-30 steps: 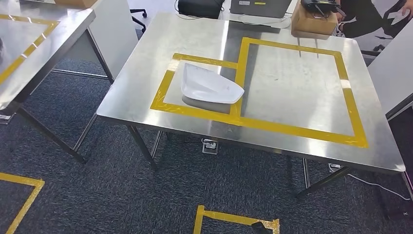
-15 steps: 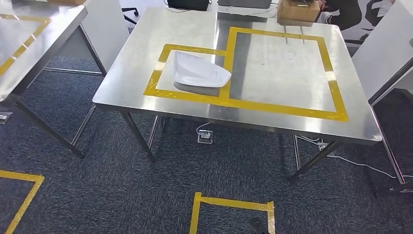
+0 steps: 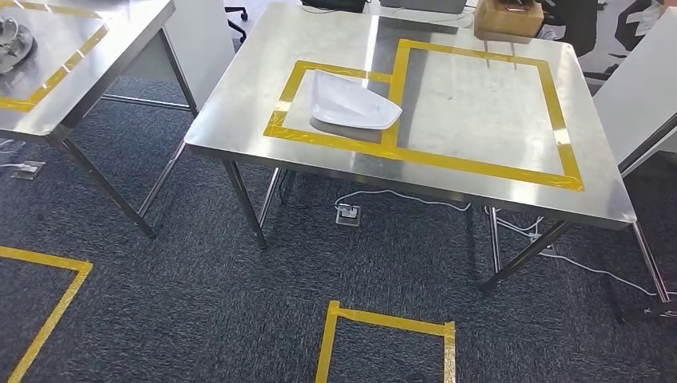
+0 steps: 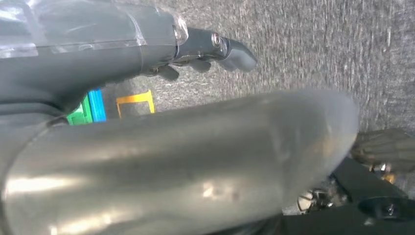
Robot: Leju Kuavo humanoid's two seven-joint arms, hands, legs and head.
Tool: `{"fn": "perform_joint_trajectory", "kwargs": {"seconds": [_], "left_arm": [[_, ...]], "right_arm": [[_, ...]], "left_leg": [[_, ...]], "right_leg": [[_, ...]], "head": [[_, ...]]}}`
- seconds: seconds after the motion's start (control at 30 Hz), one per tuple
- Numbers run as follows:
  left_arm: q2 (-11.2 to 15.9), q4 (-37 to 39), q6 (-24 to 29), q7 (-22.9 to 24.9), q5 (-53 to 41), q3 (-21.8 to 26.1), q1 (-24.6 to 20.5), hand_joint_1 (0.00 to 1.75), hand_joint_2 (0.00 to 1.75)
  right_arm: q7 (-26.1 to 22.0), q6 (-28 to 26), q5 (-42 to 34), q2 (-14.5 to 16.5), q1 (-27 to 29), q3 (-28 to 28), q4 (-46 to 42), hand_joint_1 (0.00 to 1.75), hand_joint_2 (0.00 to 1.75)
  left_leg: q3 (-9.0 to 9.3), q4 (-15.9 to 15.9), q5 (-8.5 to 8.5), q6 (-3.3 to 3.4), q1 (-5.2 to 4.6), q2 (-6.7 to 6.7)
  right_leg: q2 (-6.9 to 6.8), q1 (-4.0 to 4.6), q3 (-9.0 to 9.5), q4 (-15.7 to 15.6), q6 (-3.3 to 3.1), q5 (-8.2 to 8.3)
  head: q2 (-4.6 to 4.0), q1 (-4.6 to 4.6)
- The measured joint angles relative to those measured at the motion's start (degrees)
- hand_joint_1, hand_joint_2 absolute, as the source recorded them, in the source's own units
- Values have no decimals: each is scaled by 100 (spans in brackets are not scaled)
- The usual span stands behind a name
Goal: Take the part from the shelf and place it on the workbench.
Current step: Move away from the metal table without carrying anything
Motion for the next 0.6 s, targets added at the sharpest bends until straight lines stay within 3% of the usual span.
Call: {"fn": "perform_joint_trajectory", "kwargs": {"seconds": [0.07,0.13,0.17,0.23,0.27,0.3,0.33,0.43,0.5,0.6], "left_arm": [[22,0,16,-25,19,-22,-3,0,0],[65,0,25,-68,23,-44,-1,0,0],[89,0,30,-88,23,-58,0,0,0],[140,0,37,-109,25,-99,1,0,0],[167,0,41,-112,26,-115,2,0,0],[196,0,43,-111,28,-125,3,0,0],[223,0,44,-106,32,-131,4,0,0],[285,0,46,-44,76,-159,-3,0,0],[305,0,55,27,159,-184,-5,0,0],[331,0,84,96,297,-214,2,0,0]], "right_arm": [[58,20,-23,9,0,0,1,0,0],[90,33,-63,44,15,-1,2,0,0],[96,39,-80,65,23,-2,2,0,0],[109,52,-97,113,31,-2,3,0,0],[119,57,-96,141,38,-2,3,0,0],[130,63,-95,170,49,-2,3,0,0],[143,67,-95,196,59,-2,3,0,0],[175,76,-89,236,71,-2,4,0,0],[162,70,-72,237,68,-2,5,0,0],[111,-5,-55,209,71,-2,6,0,0]], "left_leg": [[-26,-8,57,-70,2,27],[-88,95,-43,-130,7,16],[-168,278,-204,-158,14,0],[-432,939,-641,-219,52,-26],[-541,1248,-777,-253,71,-27],[-571,1408,-801,-287,90,-24],[-496,1354,-711,-319,108,-16],[93,443,-315,-389,159,37],[248,150,-319,-338,165,52],[221,123,-314,-192,173,39]], "right_leg": [[-6,17,56,-191,-35,5],[-19,-8,45,-298,-51,96],[-26,-26,27,-338,-59,148],[-31,-40,-56,-337,-71,207],[-33,-43,-99,-317,-65,223],[-36,-49,-140,-288,-59,233],[-39,-61,-173,-252,-47,234],[-35,-89,-277,-76,41,180],[-29,-70,-338,35,106,148],[-19,-72,-385,142,180,81]], "head": [[0,5],[0,3],[0,-22],[0,-94],[0,-125],[0,-154],[0,-178],[0,-276],[0,-312],[0,-268]]}}
